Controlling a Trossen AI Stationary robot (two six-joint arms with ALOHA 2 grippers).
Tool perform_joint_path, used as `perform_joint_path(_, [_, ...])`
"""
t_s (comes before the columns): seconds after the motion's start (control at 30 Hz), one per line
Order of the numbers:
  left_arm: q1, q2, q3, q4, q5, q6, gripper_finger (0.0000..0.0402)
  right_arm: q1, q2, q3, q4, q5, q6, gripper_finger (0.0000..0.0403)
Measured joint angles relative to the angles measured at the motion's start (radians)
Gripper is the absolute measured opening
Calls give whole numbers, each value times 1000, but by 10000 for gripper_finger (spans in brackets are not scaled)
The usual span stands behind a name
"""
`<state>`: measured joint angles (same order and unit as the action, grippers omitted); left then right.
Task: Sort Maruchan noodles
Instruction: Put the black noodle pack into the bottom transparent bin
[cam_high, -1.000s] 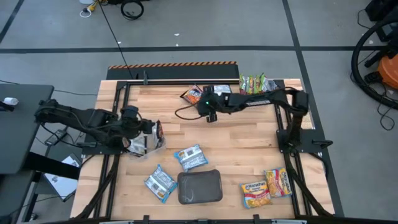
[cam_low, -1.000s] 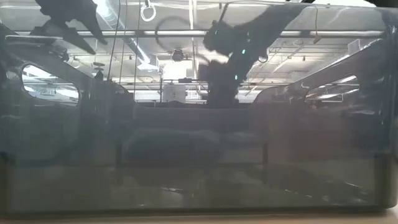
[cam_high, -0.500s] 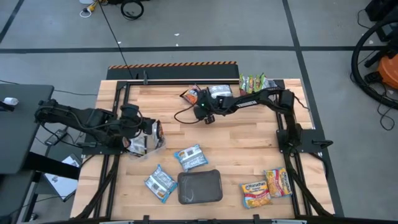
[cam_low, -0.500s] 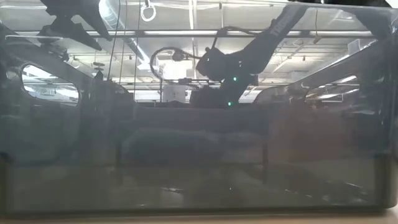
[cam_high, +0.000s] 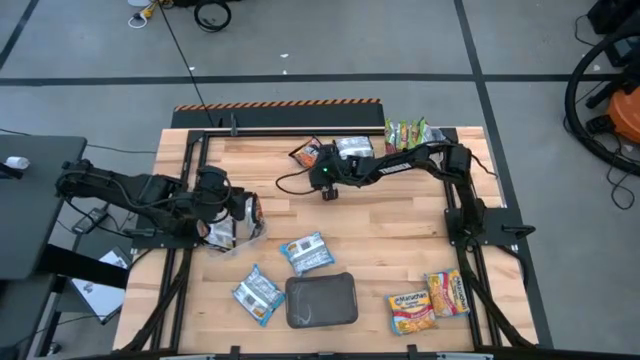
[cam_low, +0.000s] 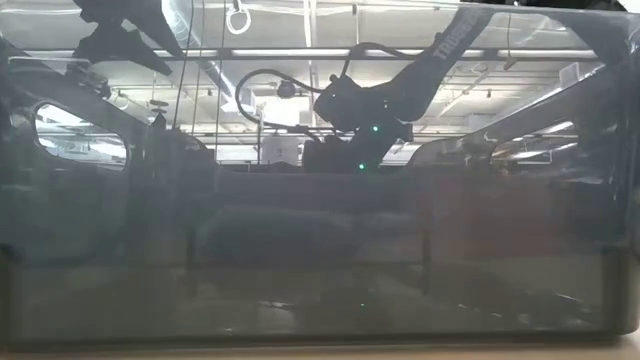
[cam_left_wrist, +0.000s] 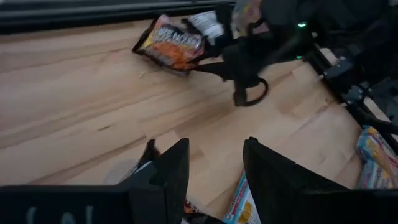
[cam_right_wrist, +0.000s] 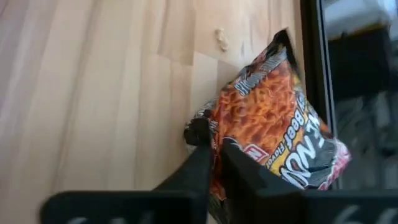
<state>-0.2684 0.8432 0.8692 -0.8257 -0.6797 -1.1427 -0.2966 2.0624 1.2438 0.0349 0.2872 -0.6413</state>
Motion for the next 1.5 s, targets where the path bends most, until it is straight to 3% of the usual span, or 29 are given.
perform_joint_path(0.1, [0, -1, 19, 17, 13, 90, 156, 3, -13, -1, -19, -1, 123, 9])
perform_joint_path(0.23, [0, -1, 87, 21, 33, 236, 156, 14, -75, -1, -20, -5, 332, 12])
perform_joint_path(0.37, [0, -2, 149, 29, 24, 388, 156, 9, -181, -1, -26, -8, 691, 6])
perform_joint_path(0.53, [4, 10, 154, 87, -126, 447, 158, -18, -321, -1, -8, 6, 1196, 8])
perform_joint_path(0.8, [25, 153, 154, 222, -297, 614, 199, 10, -429, 0, 63, 120, 1643, 5])
perform_joint_path(0.97, [105, 287, 154, 404, -307, 697, 238, 81, -415, 0, 139, 229, 1693, 5])
perform_joint_path(1.13, [169, 392, 154, 523, -173, 780, 258, 169, -398, -1, 285, 324, 1472, 5])
perform_joint_path(1.3, [177, 456, 154, 670, -165, 894, 259, 237, -398, 0, 382, 332, 1340, 5])
perform_joint_path(1.5, [180, 479, 154, 737, -167, 850, 259, 276, -397, 0, 372, 323, 1266, 5])
